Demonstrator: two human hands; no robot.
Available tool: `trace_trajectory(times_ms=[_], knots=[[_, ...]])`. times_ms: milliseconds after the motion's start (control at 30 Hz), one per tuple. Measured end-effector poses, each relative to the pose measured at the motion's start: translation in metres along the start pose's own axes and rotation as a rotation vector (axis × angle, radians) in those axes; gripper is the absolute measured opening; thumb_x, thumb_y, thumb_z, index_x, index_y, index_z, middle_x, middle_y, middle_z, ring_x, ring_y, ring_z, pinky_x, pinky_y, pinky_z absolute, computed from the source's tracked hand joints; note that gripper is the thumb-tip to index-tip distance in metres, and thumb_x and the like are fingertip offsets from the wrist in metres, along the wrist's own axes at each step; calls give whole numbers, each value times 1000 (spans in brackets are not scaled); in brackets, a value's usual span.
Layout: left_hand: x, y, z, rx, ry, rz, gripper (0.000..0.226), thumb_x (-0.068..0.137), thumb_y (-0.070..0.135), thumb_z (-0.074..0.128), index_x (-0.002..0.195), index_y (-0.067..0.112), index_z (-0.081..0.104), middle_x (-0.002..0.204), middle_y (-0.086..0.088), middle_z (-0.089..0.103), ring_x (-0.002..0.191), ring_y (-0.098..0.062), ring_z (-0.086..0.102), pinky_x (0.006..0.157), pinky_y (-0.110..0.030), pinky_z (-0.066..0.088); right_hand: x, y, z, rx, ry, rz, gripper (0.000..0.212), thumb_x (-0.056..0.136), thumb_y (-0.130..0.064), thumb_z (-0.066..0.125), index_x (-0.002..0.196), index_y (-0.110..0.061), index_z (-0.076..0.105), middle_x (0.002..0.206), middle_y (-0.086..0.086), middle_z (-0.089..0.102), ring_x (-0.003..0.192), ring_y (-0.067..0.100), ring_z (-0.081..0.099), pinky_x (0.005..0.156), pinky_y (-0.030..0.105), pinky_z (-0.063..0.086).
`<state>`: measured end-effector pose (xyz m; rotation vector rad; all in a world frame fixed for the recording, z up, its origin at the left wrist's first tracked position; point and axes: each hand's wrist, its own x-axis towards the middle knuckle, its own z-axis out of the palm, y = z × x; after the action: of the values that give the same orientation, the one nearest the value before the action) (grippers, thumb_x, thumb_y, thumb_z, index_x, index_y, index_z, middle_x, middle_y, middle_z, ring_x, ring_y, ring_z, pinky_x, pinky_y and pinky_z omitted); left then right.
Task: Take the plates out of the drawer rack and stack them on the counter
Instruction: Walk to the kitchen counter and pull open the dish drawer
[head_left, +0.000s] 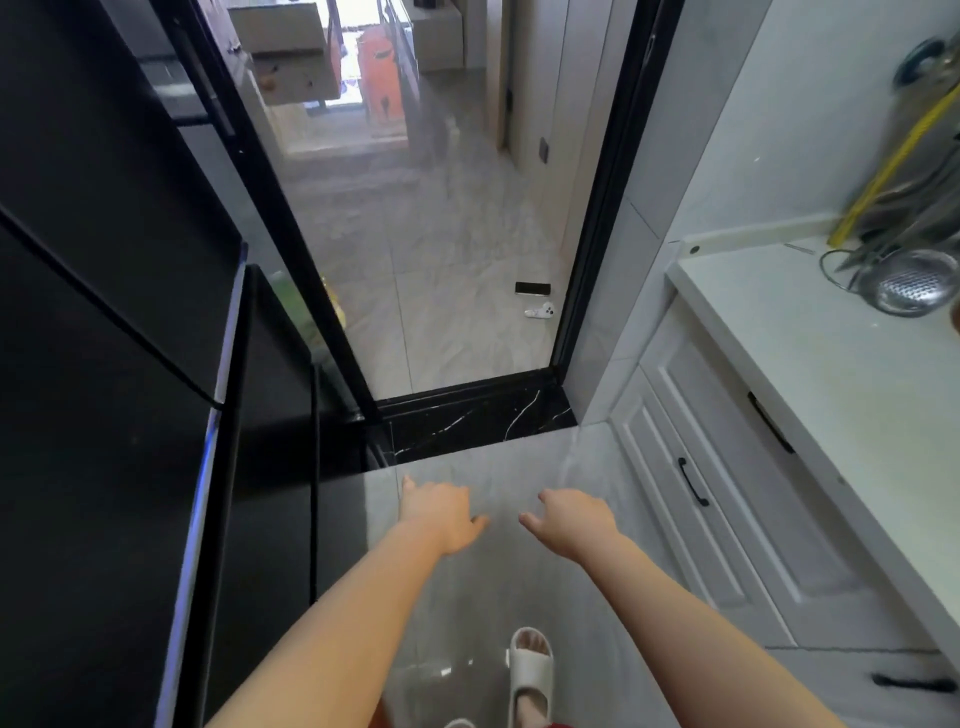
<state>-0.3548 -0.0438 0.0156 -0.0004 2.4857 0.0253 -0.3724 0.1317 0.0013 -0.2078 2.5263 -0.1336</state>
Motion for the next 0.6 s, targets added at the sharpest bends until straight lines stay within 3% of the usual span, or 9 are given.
trace_trajectory(times_ms=[233, 600], knots=[[46, 21, -28, -99, -52, 37, 60, 93, 57, 40, 136, 16, 49, 137, -10, 52, 128, -29, 46, 104, -44, 41, 51, 28, -30, -29, -19, -21, 47, 92, -51, 40, 116, -15, 59, 115, 7, 65, 106, 28, 60, 76, 36, 41], [126, 27, -87, 73, -14, 149, 60, 91, 61, 38, 128, 18, 56, 128, -8, 58, 121, -30, 50, 97, -46, 38, 111, 44, -68, 49, 27, 61, 51, 89, -52, 41, 121, -14, 56, 127, 10, 55, 120, 30, 50, 93, 42, 44]])
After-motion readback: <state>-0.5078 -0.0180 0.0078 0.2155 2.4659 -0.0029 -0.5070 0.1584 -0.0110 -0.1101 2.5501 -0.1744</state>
